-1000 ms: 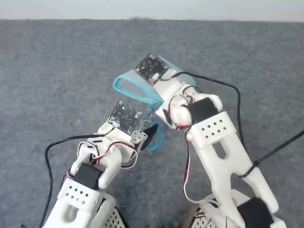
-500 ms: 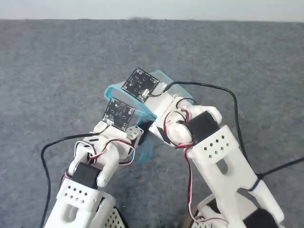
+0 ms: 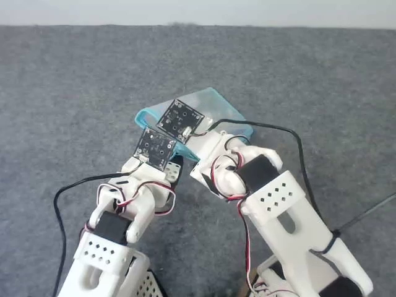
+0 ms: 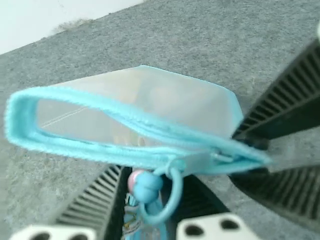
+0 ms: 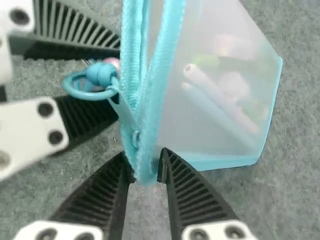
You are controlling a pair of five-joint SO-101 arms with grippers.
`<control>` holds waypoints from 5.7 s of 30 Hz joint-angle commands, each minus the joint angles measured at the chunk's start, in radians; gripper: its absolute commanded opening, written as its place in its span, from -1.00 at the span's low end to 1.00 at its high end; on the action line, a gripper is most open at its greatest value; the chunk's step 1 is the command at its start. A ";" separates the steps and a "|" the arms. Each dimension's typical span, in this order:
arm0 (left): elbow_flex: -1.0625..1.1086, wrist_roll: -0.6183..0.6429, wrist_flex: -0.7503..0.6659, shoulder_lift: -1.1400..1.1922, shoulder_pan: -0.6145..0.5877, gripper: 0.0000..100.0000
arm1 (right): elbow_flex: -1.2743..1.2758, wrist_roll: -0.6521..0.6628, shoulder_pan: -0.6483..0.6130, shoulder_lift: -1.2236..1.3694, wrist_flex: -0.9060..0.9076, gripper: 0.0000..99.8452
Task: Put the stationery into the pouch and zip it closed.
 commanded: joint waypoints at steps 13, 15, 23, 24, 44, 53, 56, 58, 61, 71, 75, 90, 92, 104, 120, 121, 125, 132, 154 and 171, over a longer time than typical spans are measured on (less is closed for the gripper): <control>-0.054 -0.011 -0.032 -0.028 -0.161 -0.98 | 0.063 0.025 0.002 -0.013 -0.010 -0.99; -0.054 -0.012 -0.031 -0.028 -0.155 -0.98 | 0.069 0.015 0.010 -0.021 -0.021 -0.99; -0.053 -0.012 -0.031 -0.021 -0.152 -0.98 | 0.178 -0.032 -0.068 -0.176 -0.191 -0.96; -0.053 -0.012 -0.031 -0.021 -0.152 -0.98 | 0.204 -0.038 -0.087 -0.234 -0.211 -0.92; -0.087 -0.008 0.020 -0.020 -0.152 -0.98 | 0.336 0.002 -0.079 -0.363 -0.427 -0.52; -0.093 -0.008 0.020 -0.020 -0.153 -0.98 | 0.367 0.048 -0.073 -0.357 -0.427 -0.52; -0.101 -0.011 0.034 -0.020 -0.153 -0.98 | 0.397 0.114 -0.088 -0.358 -0.437 -0.52; -0.113 -0.011 0.054 -0.020 -0.153 -0.98 | 0.413 0.124 -0.105 -0.358 -0.472 -0.52; -0.116 -0.011 0.061 -0.020 -0.153 -0.98 | 0.433 0.195 -0.125 -0.355 -0.533 -0.52; -0.208 -0.055 0.170 -0.020 -0.155 -0.98 | 0.446 0.344 -0.117 -0.208 -0.538 -0.52; -0.297 -0.083 0.281 -0.020 -0.153 -0.98 | 0.431 0.290 -0.074 -0.177 -0.610 -0.52; -0.404 -0.149 0.450 -0.020 -0.089 -0.98 | 0.364 0.224 -0.062 -0.179 -0.630 -0.61; -0.404 -0.150 0.453 -0.021 -0.077 -0.98 | 0.345 0.222 -0.061 -0.170 -0.654 -0.71; -0.418 -0.175 0.491 -0.028 -0.028 -0.98 | 0.325 0.221 -0.058 -0.170 -0.690 -1.00; -0.321 -0.135 0.310 -0.020 -0.199 -0.98 | 0.345 0.186 -0.024 -0.601 -0.188 -0.99; -0.321 -0.135 0.310 -0.020 -0.199 -0.98 | 0.362 0.186 -0.030 -0.628 -0.171 -0.99; -0.320 -0.135 0.310 -0.020 -0.196 -0.98 | 0.425 0.186 -0.076 -0.727 -0.127 -0.99; -0.317 -0.118 0.310 -0.020 -0.196 -0.98 | 0.423 0.189 -0.082 -0.874 -0.015 -0.99; -0.374 -0.126 0.394 -0.018 -0.097 -0.98 | 0.477 0.101 -0.165 -0.667 -0.225 -0.62; -0.473 -0.143 0.431 0.226 -0.097 -0.98 | 0.474 0.061 -0.214 -0.314 -0.433 -0.61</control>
